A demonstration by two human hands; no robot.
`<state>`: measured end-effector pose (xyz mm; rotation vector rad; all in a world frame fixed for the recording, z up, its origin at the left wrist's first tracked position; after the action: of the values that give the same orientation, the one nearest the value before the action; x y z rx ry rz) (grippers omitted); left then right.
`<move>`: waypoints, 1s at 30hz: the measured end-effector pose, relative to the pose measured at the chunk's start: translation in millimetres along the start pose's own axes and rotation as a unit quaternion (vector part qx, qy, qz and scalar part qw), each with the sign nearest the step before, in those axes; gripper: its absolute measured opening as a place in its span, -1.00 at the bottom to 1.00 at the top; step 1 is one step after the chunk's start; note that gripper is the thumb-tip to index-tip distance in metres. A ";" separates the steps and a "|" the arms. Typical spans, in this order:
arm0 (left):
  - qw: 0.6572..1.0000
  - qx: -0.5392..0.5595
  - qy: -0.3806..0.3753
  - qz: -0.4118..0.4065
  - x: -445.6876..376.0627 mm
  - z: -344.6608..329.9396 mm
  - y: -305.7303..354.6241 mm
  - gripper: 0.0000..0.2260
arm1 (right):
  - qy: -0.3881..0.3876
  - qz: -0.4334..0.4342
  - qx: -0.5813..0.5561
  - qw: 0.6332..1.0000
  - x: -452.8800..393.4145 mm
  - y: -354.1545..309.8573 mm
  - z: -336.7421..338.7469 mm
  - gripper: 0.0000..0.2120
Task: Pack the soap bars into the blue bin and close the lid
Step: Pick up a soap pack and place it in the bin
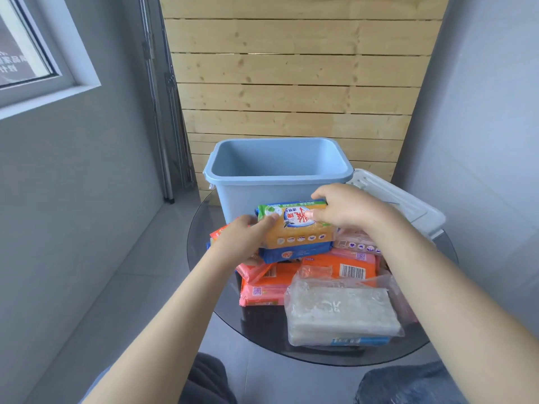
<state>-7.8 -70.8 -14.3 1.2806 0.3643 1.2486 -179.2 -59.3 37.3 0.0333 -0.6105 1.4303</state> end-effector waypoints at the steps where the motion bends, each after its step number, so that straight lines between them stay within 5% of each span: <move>1: 1.000 0.008 -0.011 0.003 -0.6 0.1 0.5 -0.53 | -0.019 -0.001 0.008 1.000 -1.3 -1.4 0.7 -0.57; 11: 0.996 0.091 -0.009 0.007 -2.0 0.9 1.3 -0.67 | -0.102 0.012 -0.098 0.990 -7.7 -6.9 -13.8 -0.54; 20: 0.991 0.116 0.060 -0.034 -5.6 15.7 -3.5 -0.77 | -0.008 0.039 -0.204 0.978 -3.9 -2.5 -26.0 -0.42; 25: 0.995 0.093 0.027 -0.033 0.9 15.1 -6.8 -0.76 | -0.014 0.006 -0.090 0.996 0.2 -7.1 -31.8 -0.41; 30: 0.990 0.123 0.037 -0.055 10.6 9.9 -5.8 -0.78 | 0.011 0.009 -0.120 0.993 -3.6 -11.4 -32.8 -0.43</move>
<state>6.8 -65.8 -11.7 1.4045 0.6498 1.1865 -156.5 -52.1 11.8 -0.1778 -0.7634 1.3634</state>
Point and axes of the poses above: each hand's wrist, its own x-axis away from the middle knuckle, its own z-axis out of the back of the hand, y = z × x, the point moved 4 cm from there along -x, towards the middle knuckle, and after that the axes turned 15 degrees about -y, right-handed, at the moved point
